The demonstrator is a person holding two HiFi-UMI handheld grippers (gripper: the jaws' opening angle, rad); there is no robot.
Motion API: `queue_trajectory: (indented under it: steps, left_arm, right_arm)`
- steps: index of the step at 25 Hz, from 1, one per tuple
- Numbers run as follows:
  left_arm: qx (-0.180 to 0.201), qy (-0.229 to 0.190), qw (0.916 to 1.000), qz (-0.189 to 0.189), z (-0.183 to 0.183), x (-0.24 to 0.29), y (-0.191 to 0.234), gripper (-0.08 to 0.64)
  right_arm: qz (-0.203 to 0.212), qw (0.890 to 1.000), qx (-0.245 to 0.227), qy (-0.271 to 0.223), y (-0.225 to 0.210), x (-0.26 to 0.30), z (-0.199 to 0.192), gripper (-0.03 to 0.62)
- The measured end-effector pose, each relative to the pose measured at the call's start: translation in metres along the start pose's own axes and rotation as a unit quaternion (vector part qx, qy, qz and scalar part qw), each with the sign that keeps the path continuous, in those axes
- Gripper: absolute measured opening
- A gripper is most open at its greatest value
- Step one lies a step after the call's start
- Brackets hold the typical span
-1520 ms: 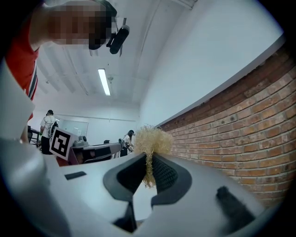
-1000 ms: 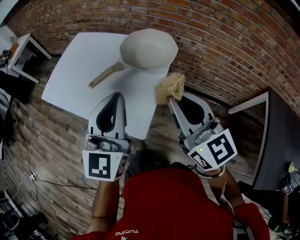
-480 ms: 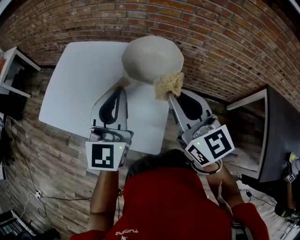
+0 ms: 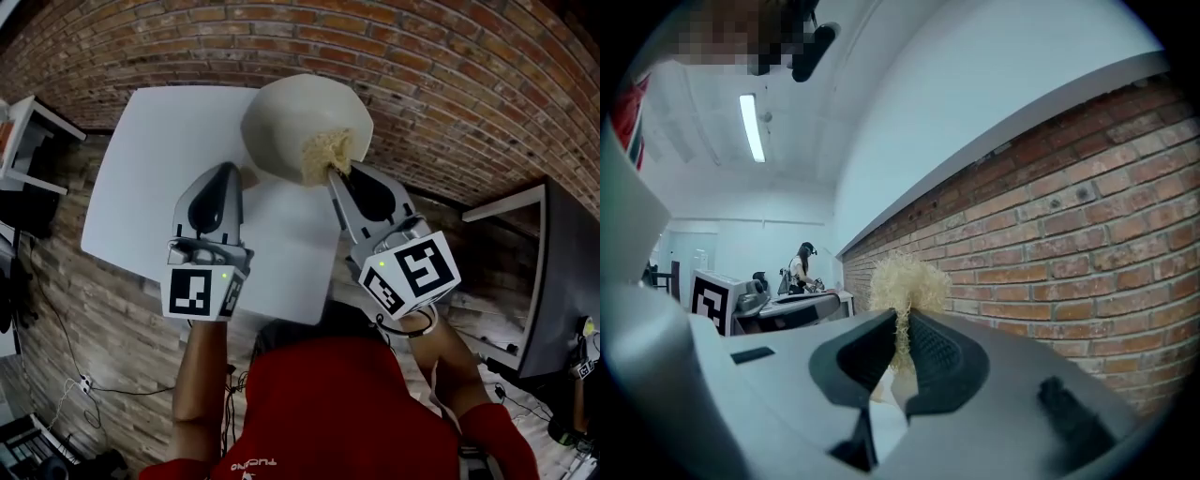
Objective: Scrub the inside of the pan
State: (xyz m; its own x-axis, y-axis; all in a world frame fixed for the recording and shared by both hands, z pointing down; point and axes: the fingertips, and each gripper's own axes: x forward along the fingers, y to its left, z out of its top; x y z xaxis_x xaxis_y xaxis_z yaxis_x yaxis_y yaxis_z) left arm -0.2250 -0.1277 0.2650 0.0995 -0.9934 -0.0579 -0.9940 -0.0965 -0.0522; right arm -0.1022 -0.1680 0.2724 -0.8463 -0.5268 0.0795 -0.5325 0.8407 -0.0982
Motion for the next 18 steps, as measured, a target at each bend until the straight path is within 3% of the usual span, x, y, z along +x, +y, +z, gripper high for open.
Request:
queue_trajectory:
  steps: [8,11,16,18]
  left_arm:
    - [0.006,0.045,0.9988,-0.02,-0.022,0.038,0.018,0.014]
    - [0.004,0.036,0.9989,-0.03,-0.027,0.048,0.027,0.014]
    - [0.012,0.069,0.9967,-0.042,-0.056,0.052,0.041,0.014]
    - [0.015,0.058,0.9974,-0.04,-0.06,0.058,0.052,0.014]
  right_arm:
    - [-0.031,0.998,0.014,0.054,-0.03,0.043,-0.012,0.049]
    - [-0.043,0.996,0.013,0.078,-0.036,0.066,-0.019,0.049]
    - [-0.064,0.987,0.063,0.133,-0.048,0.108,-0.045,0.049]
    - [-0.069,0.982,0.082,0.158,-0.051,0.127,-0.057,0.049]
